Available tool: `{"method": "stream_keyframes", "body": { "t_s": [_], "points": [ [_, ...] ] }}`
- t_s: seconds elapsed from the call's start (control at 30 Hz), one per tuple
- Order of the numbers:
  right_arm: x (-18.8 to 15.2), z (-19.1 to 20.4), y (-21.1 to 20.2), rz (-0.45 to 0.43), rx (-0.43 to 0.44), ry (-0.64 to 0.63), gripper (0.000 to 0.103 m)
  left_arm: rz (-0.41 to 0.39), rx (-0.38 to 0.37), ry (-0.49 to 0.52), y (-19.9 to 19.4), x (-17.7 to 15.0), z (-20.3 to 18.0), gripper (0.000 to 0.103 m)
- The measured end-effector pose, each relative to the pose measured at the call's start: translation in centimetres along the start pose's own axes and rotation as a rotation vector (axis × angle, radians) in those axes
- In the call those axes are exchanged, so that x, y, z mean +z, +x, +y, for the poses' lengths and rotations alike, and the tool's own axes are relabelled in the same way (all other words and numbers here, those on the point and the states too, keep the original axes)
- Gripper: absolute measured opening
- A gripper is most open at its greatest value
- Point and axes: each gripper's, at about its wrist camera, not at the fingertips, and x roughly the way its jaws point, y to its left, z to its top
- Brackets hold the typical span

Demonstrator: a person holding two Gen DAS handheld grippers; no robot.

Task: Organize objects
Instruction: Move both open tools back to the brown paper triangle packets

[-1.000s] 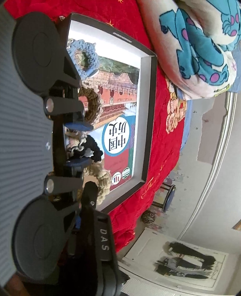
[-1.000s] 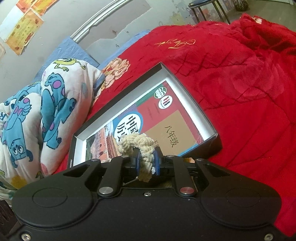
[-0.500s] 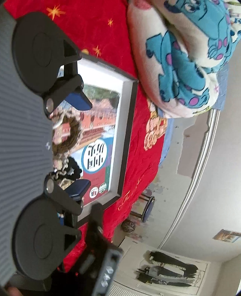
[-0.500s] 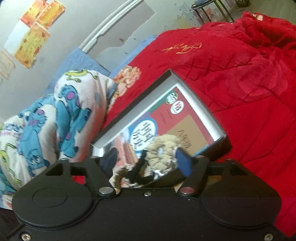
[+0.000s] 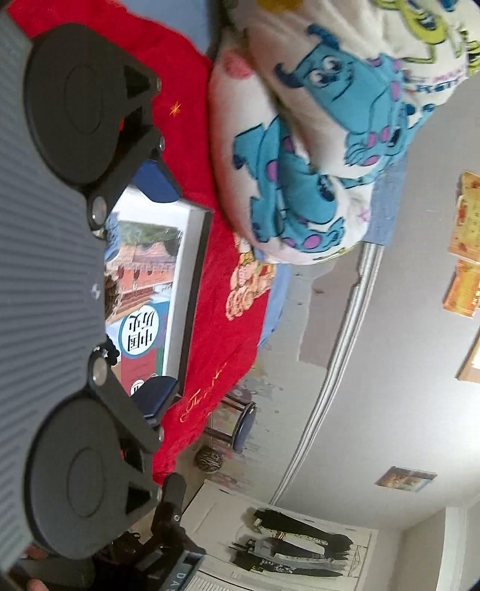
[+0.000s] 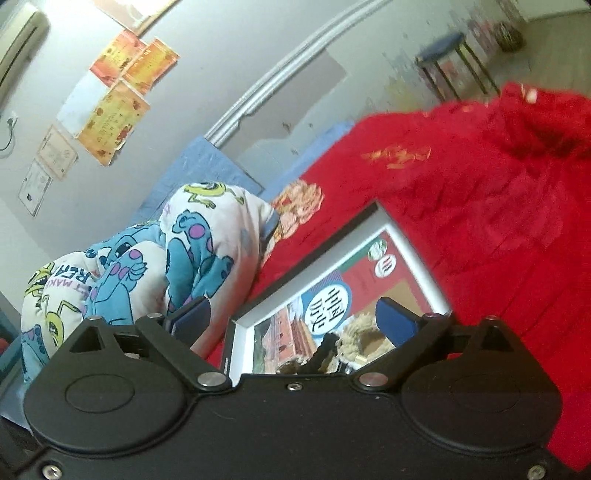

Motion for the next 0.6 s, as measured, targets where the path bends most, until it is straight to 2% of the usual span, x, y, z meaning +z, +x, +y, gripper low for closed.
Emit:
{"method": "stream_keyframes", "body": {
  "t_s": [0.07,0.33,0.53,0.6],
  "points": [
    [-0.1,0.0,-0.8,-0.005,-0.008,0.0,0.097,0.008,0.013,0.009,-0.8,0.0,0.2,0.103],
    [-2.9,0.0,-2.3,0.071,-0.075,-0.002,0.096,0.172,0.064,-0.048,-1.8,-2.9,1.8,0.103],
    [-5.1,0.0,-0.9,0.166,-0.109,-0.017,0.091,0.272,0.088,-0.017,0.0,-5.1,1.3,0.101],
    [-5.7,0.2,0.0,0.194,-0.116,-0.042,0.088,0.324,0.097,-0.036,1.0,-6.0,1.4,0.095]
  ]
}}
